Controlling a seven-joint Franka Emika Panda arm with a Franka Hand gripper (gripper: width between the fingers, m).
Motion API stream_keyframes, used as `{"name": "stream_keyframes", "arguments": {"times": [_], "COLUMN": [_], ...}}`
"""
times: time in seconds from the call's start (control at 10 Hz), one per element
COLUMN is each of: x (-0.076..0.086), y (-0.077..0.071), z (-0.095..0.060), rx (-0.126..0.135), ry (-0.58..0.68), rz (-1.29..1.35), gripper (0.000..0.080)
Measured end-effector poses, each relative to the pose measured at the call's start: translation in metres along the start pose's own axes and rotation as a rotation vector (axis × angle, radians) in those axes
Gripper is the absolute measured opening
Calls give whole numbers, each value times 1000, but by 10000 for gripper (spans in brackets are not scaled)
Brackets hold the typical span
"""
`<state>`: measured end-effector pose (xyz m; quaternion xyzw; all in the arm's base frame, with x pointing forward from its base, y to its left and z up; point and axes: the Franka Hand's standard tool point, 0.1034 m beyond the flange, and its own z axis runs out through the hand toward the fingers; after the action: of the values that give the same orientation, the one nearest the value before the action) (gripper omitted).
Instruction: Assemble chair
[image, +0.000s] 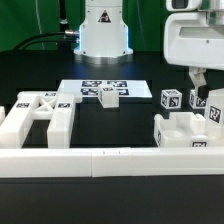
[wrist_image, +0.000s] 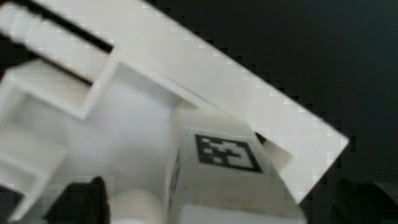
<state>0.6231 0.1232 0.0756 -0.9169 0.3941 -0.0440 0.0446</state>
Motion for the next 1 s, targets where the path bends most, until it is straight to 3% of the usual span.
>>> {"name": "stream_keyframes", "arguments": {"times": [1.0], "x": [7], "y": [1], "z": [-1], "rx": [-5], "ry": [3], "rz": [-771], "gripper": [649]}}
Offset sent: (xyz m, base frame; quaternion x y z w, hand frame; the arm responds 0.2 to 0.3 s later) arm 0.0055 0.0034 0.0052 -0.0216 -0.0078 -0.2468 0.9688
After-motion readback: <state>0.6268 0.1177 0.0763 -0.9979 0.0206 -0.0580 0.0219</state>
